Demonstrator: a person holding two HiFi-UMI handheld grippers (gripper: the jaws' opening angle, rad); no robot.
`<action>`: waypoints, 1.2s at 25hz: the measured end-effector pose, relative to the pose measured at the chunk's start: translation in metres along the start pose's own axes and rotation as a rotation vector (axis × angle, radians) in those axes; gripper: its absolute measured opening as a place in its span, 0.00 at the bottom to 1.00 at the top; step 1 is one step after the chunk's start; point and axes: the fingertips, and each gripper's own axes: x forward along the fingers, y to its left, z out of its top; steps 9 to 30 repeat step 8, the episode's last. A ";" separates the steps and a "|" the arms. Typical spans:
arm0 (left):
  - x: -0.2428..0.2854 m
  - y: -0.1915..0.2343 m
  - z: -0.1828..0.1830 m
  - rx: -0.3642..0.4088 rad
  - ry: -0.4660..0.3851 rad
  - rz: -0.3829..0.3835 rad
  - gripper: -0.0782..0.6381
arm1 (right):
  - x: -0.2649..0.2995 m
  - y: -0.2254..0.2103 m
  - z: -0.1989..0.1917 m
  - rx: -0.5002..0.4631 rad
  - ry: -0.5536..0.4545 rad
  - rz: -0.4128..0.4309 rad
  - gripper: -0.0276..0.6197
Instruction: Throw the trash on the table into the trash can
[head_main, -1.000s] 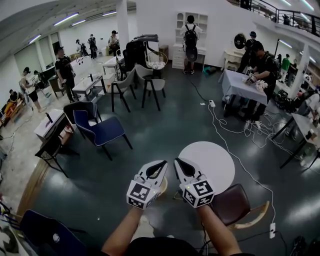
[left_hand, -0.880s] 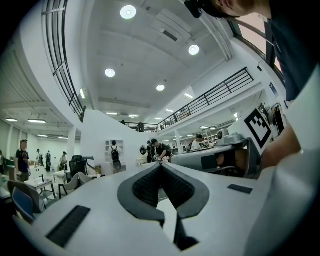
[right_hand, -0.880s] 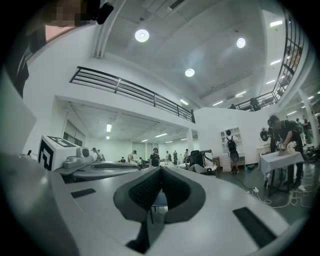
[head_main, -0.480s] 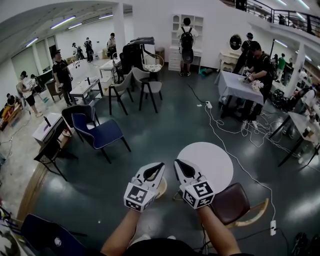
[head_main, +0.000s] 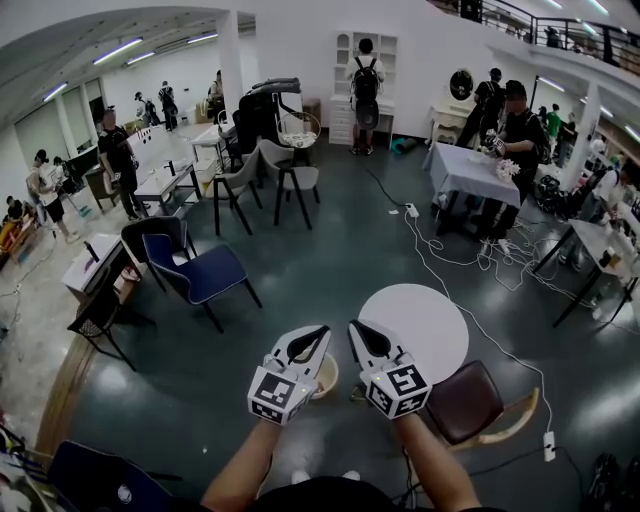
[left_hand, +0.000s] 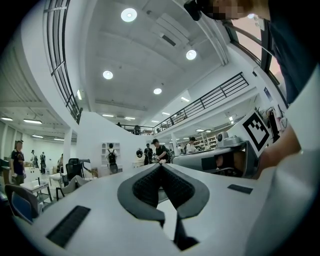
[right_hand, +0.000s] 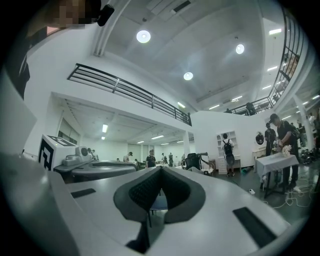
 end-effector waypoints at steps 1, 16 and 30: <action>-0.003 0.000 0.000 -0.001 -0.003 -0.001 0.13 | -0.001 0.002 -0.001 -0.001 -0.001 -0.003 0.07; -0.021 -0.001 -0.004 -0.010 -0.010 -0.011 0.13 | -0.006 0.017 -0.003 -0.001 -0.001 -0.021 0.07; -0.021 -0.001 -0.004 -0.010 -0.010 -0.011 0.13 | -0.006 0.017 -0.003 -0.001 -0.001 -0.021 0.07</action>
